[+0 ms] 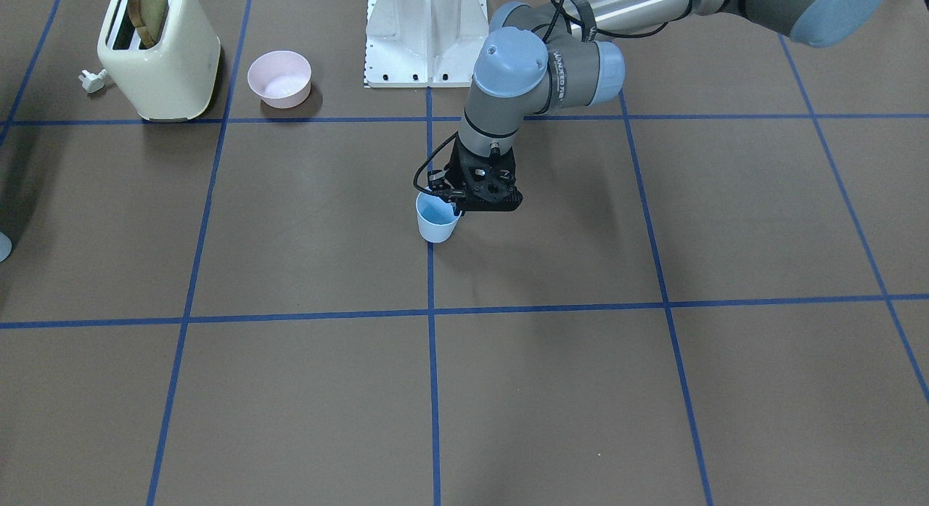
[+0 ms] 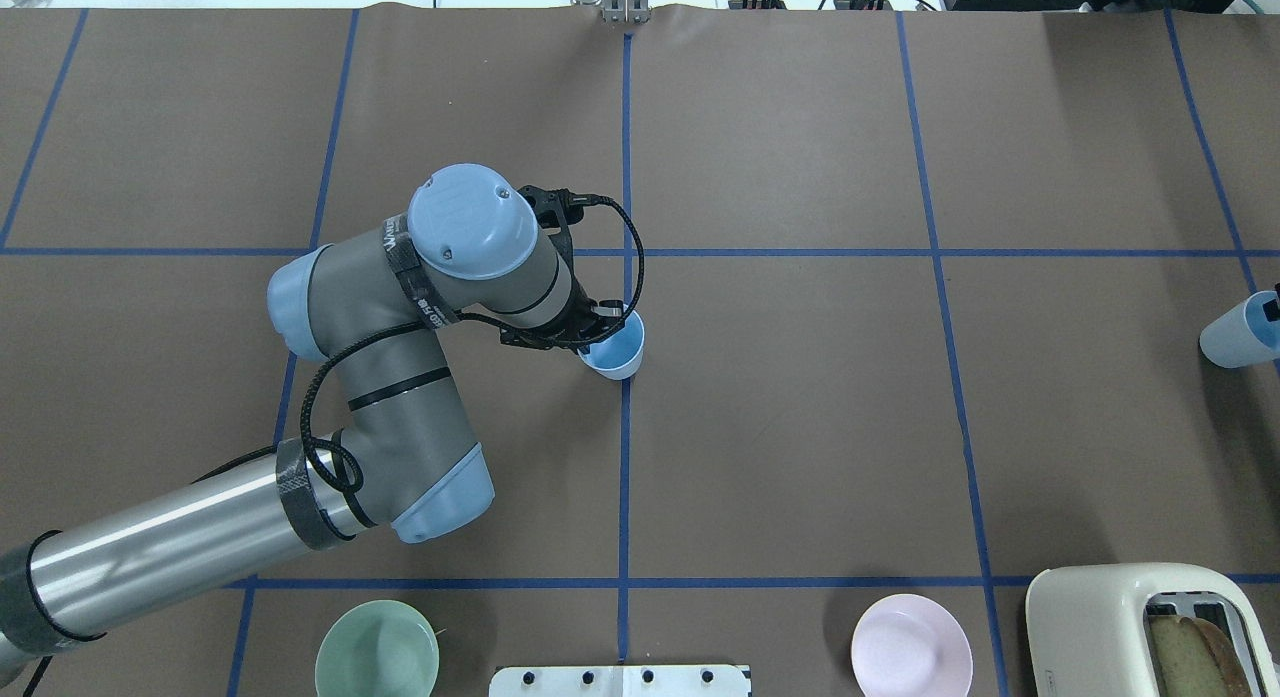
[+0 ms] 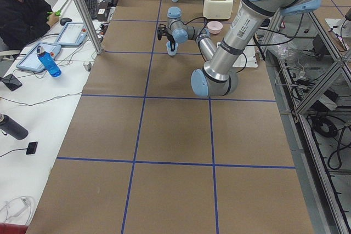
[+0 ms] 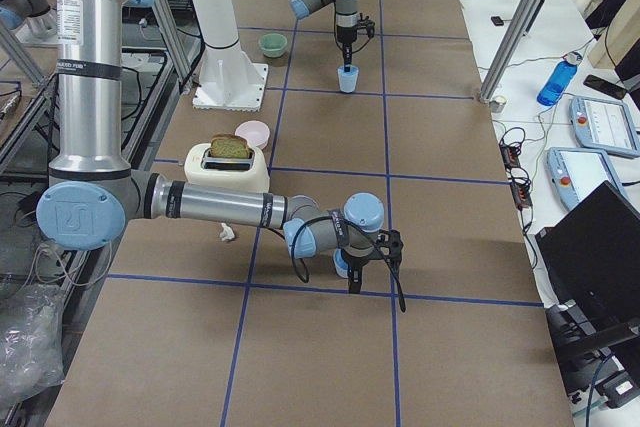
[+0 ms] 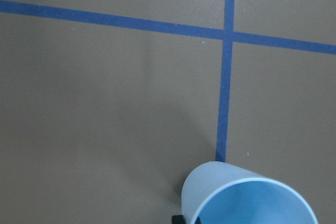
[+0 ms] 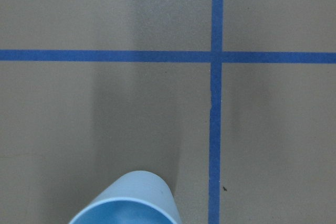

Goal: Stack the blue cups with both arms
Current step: 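Set the cup upright and open the left gripper, then withdraw the left gripper while the right gripper lifts the other blue cup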

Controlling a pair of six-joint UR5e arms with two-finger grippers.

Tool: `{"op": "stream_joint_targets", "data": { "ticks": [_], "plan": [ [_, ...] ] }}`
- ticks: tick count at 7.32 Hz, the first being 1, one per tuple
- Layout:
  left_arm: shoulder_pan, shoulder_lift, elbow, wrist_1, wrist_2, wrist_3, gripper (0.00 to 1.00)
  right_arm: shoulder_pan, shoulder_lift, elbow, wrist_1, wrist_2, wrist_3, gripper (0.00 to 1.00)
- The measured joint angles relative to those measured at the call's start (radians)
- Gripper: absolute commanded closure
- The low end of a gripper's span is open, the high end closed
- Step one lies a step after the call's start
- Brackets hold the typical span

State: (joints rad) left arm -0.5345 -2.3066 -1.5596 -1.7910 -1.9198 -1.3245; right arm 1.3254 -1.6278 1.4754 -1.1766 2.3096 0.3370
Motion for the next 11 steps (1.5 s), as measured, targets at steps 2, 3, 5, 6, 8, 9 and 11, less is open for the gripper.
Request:
{"op": "stream_joint_targets", "data": {
  "ticks": [2, 3, 5, 6, 8, 9, 11],
  "plan": [
    [0.005, 0.008, 0.007, -0.055, 0.001, -0.001, 0.02, 0.0, 0.001, 0.0, 0.0, 0.001, 0.0, 0.01],
    [0.006, 0.009, 0.007, -0.068, 0.001, 0.0, 0.02, 0.0, 0.002, 0.001, 0.0, 0.001, 0.0, 0.17],
    [0.002, 0.013, -0.014, -0.073, -0.003, 0.005, 0.02, -0.002, 0.008, 0.005, 0.0, 0.002, 0.034, 0.91],
    [-0.002, 0.029, -0.047, -0.071, -0.007, 0.007, 0.02, -0.008, 0.018, 0.006, 0.001, 0.002, 0.083, 1.0],
    [-0.037, 0.075, -0.123, -0.065, -0.052, 0.01, 0.02, -0.022, 0.029, 0.007, 0.005, -0.001, 0.13, 1.0],
    [-0.075, 0.091, -0.147, -0.065, -0.106, 0.013, 0.02, -0.025, 0.03, 0.003, 0.026, -0.003, 0.143, 1.0],
    [-0.168, 0.147, -0.188, -0.064, -0.198, 0.086, 0.02, -0.026, 0.031, -0.003, 0.07, -0.001, 0.151, 1.0]
  ]
}}
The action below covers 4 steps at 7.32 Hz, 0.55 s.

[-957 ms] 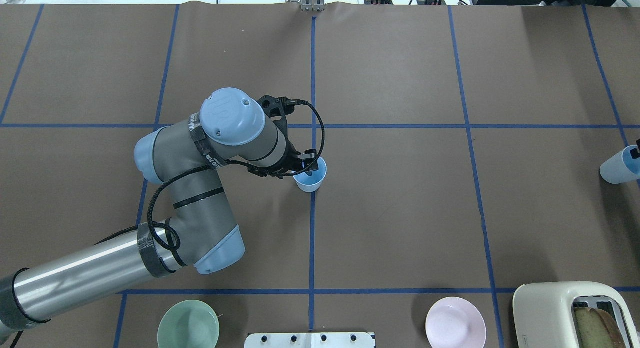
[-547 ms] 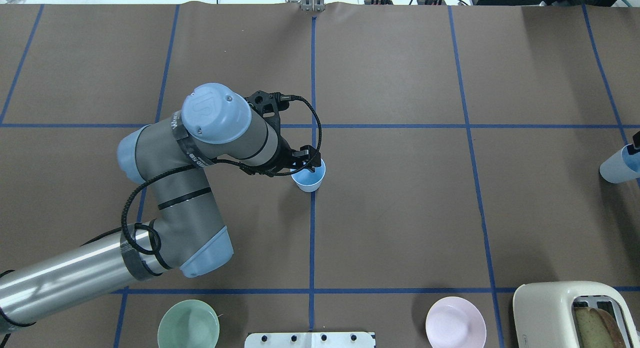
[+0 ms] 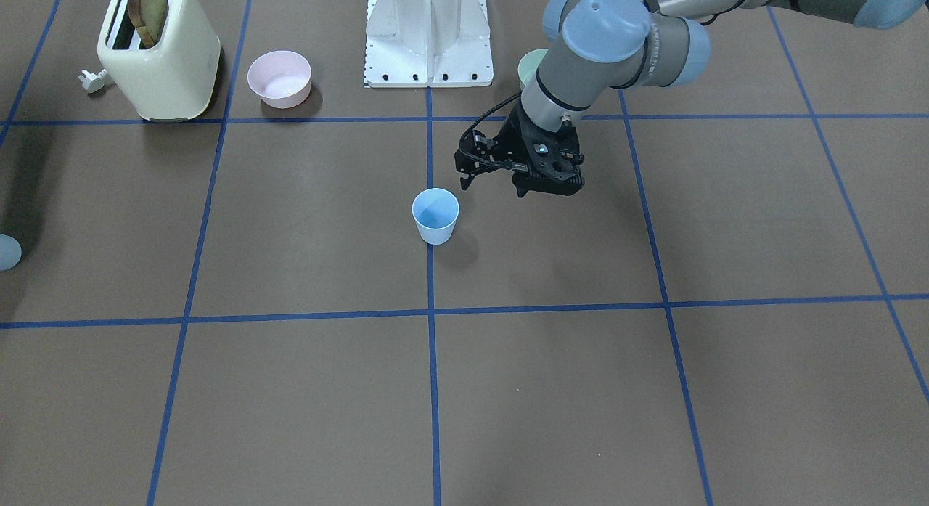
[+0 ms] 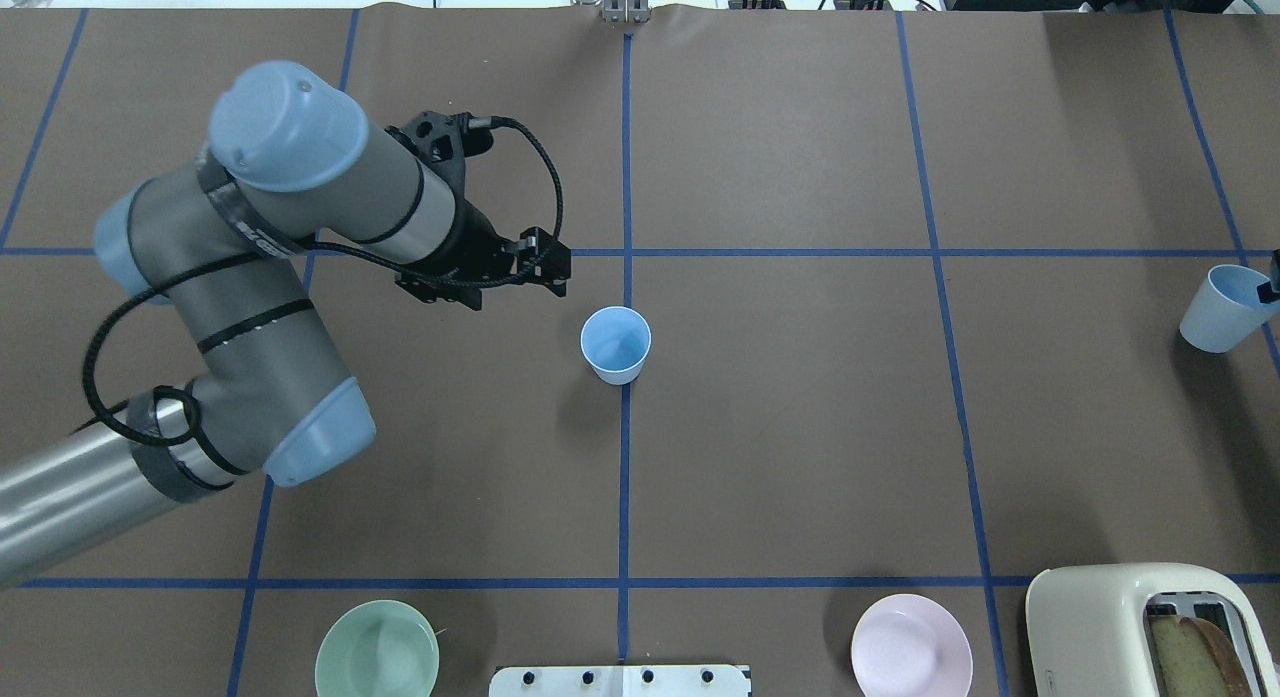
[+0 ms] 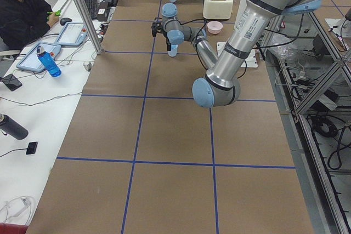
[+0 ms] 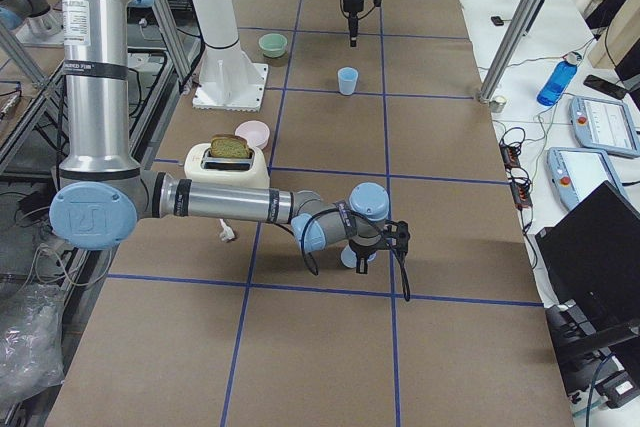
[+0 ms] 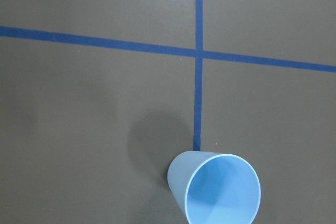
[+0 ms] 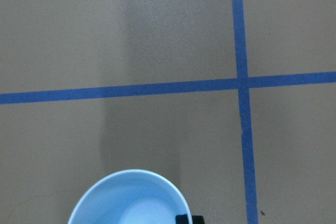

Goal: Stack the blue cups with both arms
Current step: 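Withdraw the left gripper while the right gripper lifts the other blue cup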

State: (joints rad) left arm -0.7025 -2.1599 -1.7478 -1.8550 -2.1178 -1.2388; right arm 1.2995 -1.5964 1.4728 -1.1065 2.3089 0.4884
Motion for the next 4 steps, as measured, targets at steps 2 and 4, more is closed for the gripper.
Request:
{"op": "stream_joint_targets", "data": {
  "ticks": [2, 4],
  "plan": [
    [-0.138, 0.085, -0.007, 0.0, -0.109, 0.175, 0.02, 0.005, 0.024, 0.009, -0.008, 0.021, 0.001, 1.0],
    [-0.278, 0.213, 0.008, -0.006, -0.177, 0.422, 0.02, 0.043, 0.114, 0.028, -0.118, 0.056, 0.001, 1.0]
  ]
}}
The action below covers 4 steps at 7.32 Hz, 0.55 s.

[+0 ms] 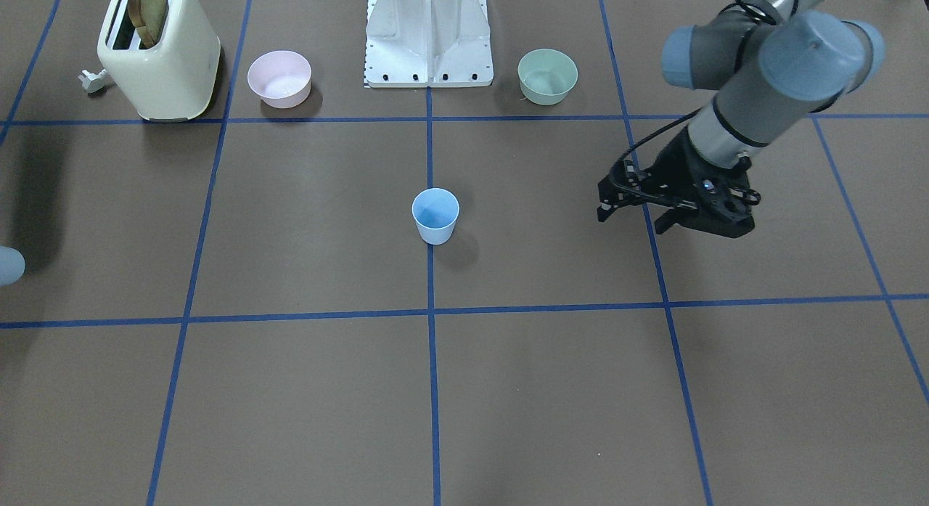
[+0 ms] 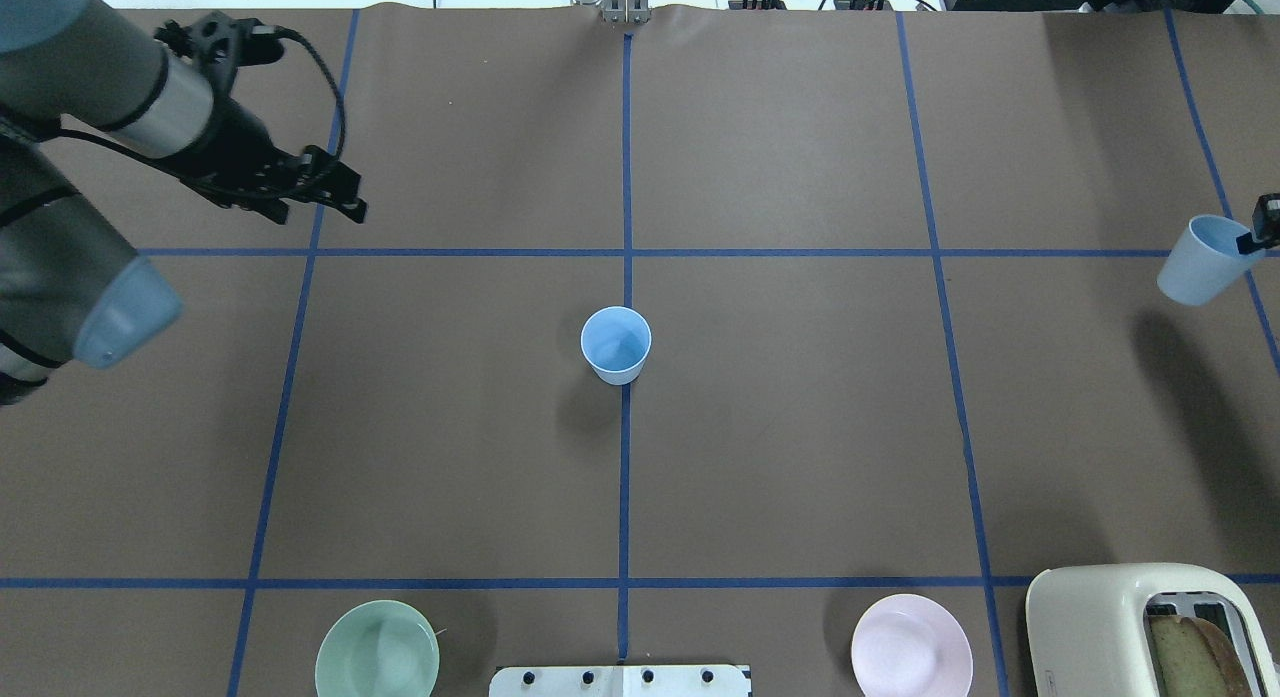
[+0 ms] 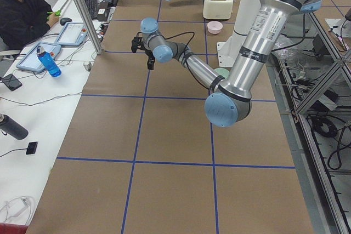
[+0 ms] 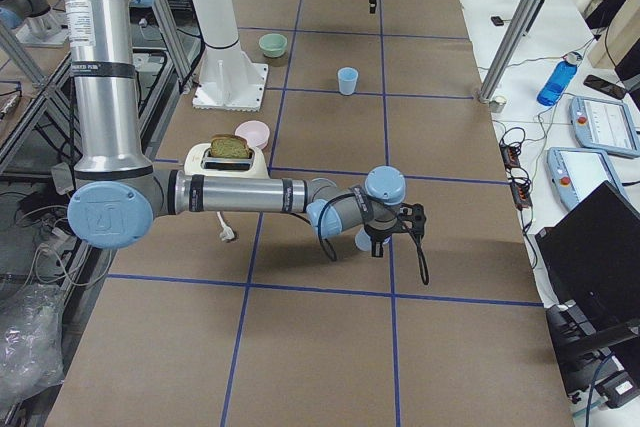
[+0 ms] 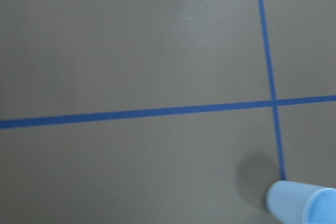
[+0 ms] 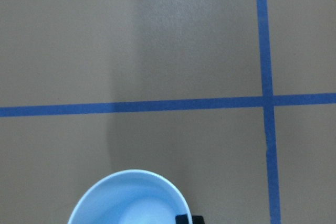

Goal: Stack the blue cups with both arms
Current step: 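Withdraw the left gripper while the right gripper lifts the other blue cup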

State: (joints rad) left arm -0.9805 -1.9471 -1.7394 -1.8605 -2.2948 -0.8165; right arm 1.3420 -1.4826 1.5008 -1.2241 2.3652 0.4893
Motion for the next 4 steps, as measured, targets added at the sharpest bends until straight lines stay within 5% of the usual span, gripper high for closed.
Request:
{"op": "stream_joint_targets", "data": {
  "ticks": [4],
  "plan": [
    [-0.199, 0.179, 0.182, -0.156, -0.011, 0.403, 0.02, -0.009, 0.294, 0.233, -0.545, 0.001, 0.084, 1.0]
  ]
}}
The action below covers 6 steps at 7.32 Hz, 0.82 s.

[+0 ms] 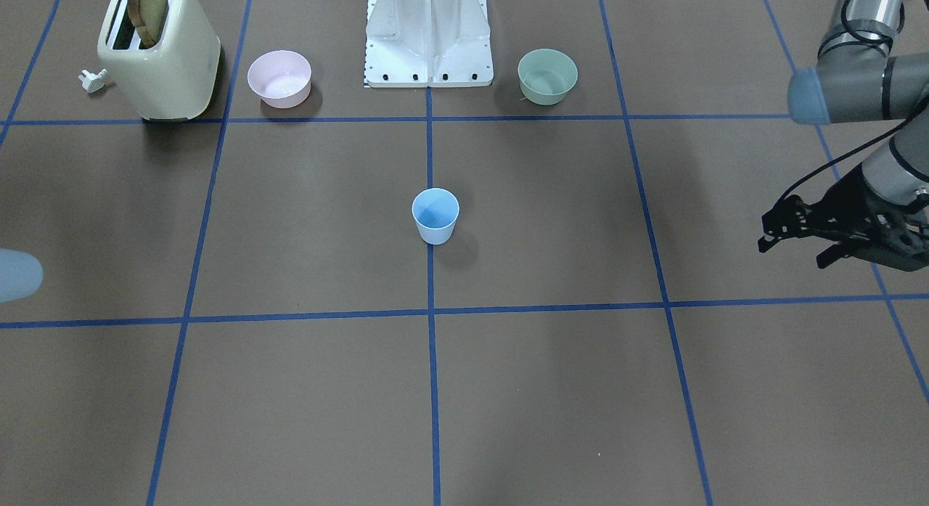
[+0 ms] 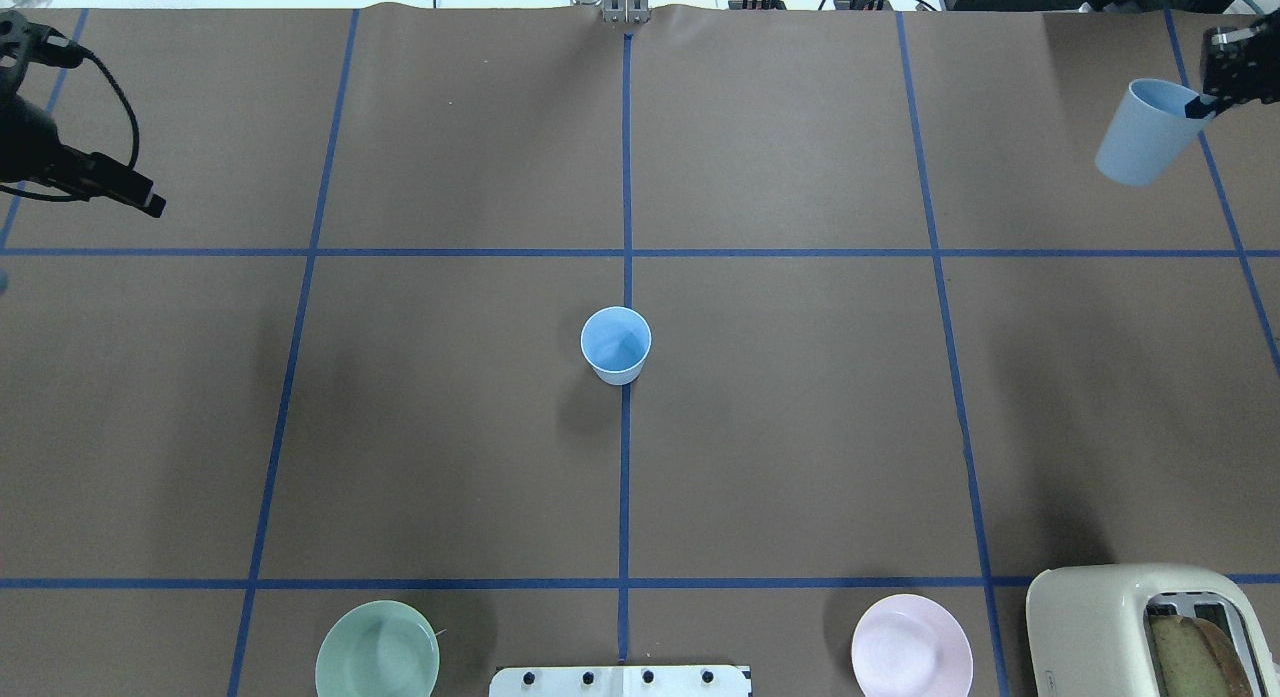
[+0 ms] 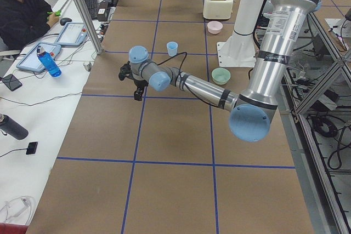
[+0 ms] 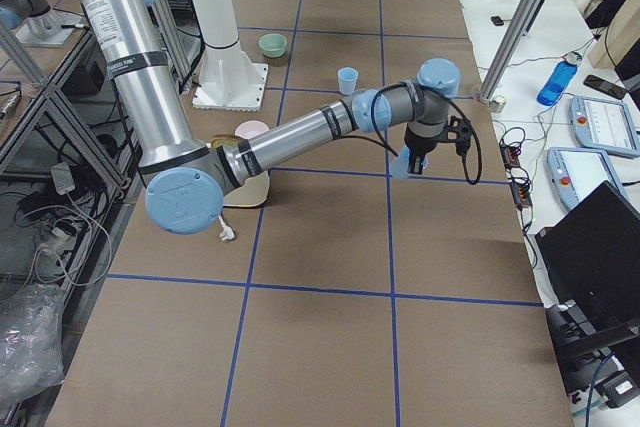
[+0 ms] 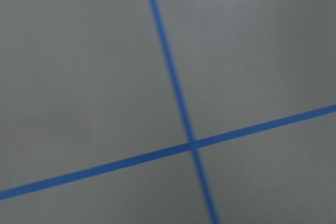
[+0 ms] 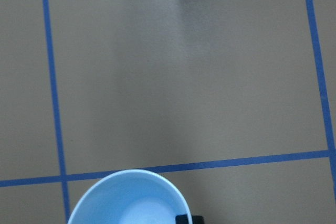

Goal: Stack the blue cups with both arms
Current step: 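Withdraw the left gripper while the right gripper lifts the other blue cup, then carry the held cup with the right gripper above the center cup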

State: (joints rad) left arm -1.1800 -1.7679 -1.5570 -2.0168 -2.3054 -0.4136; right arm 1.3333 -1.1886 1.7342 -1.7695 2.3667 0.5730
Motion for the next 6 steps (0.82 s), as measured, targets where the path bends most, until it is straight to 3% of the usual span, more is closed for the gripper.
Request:
{"op": "stream_joint_targets", "data": {
  "ticks": [3, 6],
  "plan": [
    [-0.126, 0.042, 0.178, -0.198, -0.05, 0.117, 0.02, -0.166, 0.173, 0.108, -0.07, -0.067, 0.372, 1.0],
    [-0.222, 0.084, 0.217, -0.215, -0.099, 0.226, 0.02, -0.414, 0.322, 0.138, -0.072, -0.269, 0.652, 1.0]
  ]
}}
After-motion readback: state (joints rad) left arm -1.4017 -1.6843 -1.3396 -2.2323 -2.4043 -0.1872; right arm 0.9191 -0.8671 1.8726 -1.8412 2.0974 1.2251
